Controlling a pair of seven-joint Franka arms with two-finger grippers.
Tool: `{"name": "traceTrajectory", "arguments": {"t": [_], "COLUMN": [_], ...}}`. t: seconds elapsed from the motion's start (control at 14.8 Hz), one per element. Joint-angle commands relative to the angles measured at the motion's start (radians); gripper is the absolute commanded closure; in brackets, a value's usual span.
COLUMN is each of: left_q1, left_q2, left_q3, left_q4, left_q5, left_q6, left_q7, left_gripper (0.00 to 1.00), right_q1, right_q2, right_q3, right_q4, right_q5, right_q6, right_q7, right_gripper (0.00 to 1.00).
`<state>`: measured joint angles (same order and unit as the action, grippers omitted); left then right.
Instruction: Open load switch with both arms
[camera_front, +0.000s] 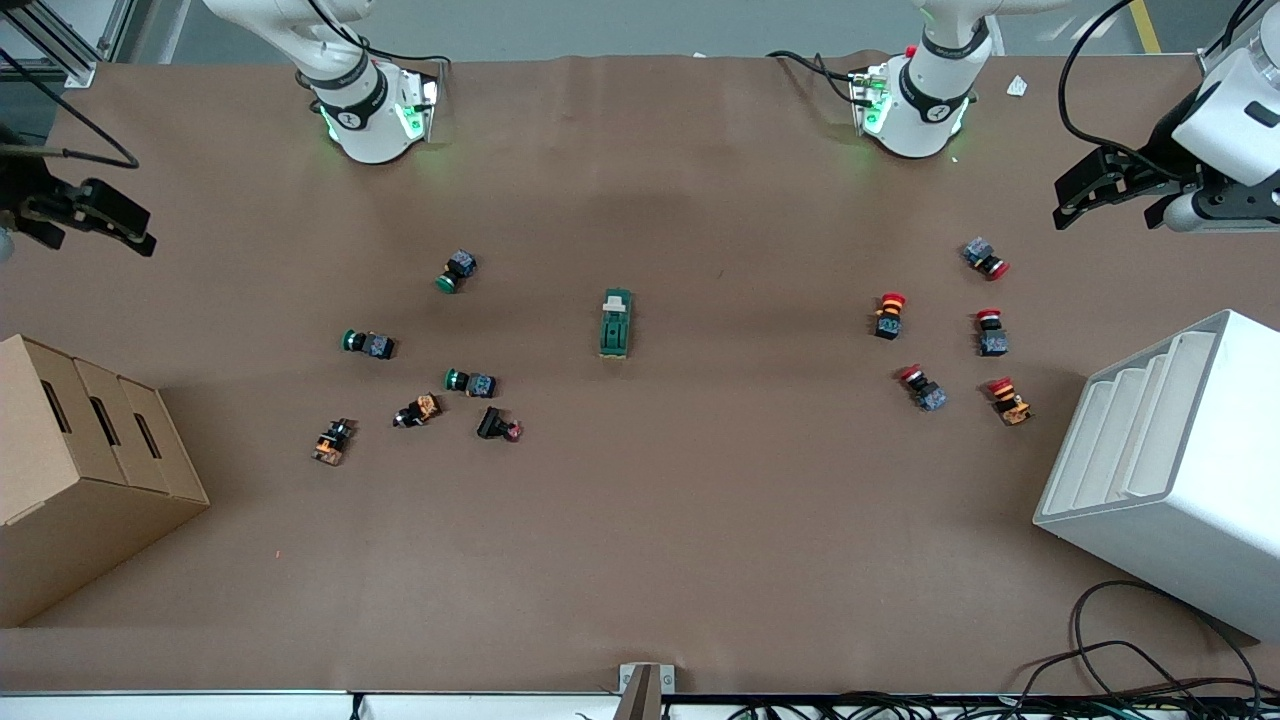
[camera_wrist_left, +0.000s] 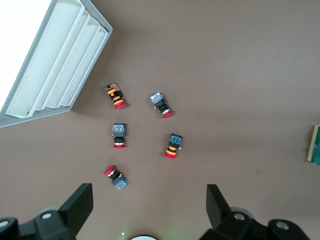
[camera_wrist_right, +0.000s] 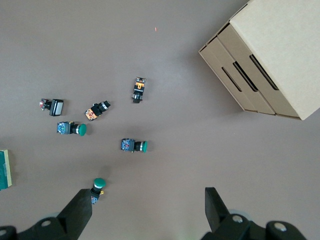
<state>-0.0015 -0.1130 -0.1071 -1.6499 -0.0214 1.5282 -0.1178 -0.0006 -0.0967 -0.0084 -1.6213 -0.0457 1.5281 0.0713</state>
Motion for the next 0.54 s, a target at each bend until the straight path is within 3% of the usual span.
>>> {"name": "traceTrajectory", "arguments": {"t": [0.0, 0.47], "left_q1": [0.005, -0.003], "left_q2": [0.001, 0.024], "left_q3": [-0.005, -0.006], "left_q4": [0.022, 0.045], "left_q5": [-0.015, -0.011], "left_q6": [-0.013, -0.013], "left_q7": [-0.006, -0.014], "left_gripper": [0.0, 0.0], "right_q1": [-0.004, -0.024], "right_q2": [-0.046, -0.052], "right_q3": [-0.004, -0.027], "right_q4": [-0.045, -0.034], "right_q5": [0.017, 0.061], "right_q6": [0.015, -0.049], "right_q7": [0.007, -0.001], "right_gripper": [0.0, 0.0]}}
